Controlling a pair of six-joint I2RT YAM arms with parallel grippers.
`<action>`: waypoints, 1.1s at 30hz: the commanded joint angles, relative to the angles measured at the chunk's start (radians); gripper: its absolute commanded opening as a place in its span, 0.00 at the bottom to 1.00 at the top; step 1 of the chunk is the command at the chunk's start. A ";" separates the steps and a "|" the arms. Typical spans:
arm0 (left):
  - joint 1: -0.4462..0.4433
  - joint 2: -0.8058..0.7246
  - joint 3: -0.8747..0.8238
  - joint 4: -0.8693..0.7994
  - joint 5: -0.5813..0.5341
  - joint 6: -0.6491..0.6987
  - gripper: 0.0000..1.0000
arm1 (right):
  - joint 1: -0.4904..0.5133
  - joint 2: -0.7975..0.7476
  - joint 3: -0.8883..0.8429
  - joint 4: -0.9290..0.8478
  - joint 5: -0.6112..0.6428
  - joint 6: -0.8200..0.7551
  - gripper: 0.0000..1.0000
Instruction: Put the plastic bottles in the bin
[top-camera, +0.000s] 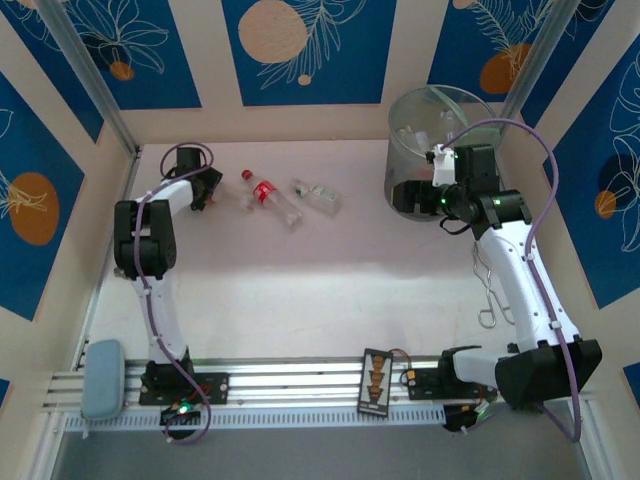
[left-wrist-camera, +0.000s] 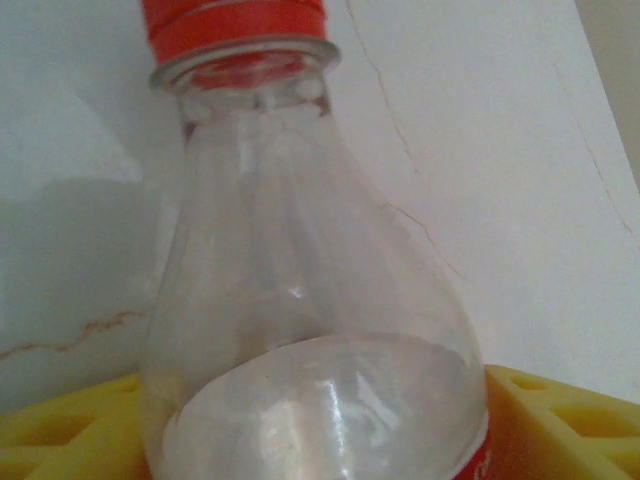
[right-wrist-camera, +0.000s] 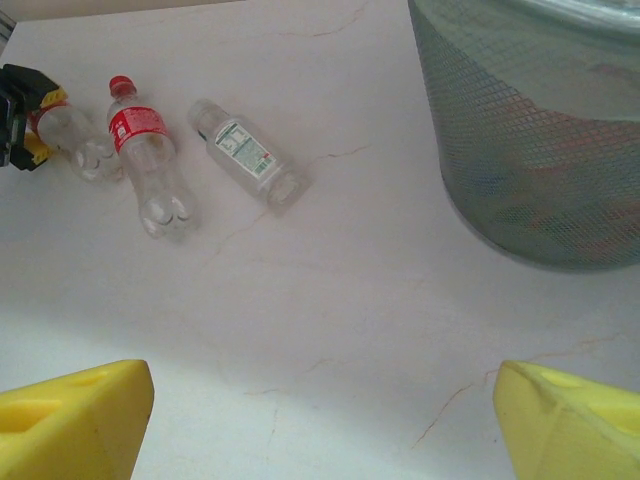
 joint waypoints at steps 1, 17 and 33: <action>0.006 0.004 -0.044 0.021 0.029 -0.025 0.68 | -0.006 -0.023 -0.017 -0.014 0.002 0.012 0.88; 0.007 -0.242 -0.216 0.118 0.058 0.074 0.54 | 0.015 -0.022 0.003 -0.029 -0.064 0.047 0.88; -0.145 -0.525 -0.489 0.504 0.667 0.119 0.50 | 0.286 0.212 0.096 0.169 -0.313 0.177 0.87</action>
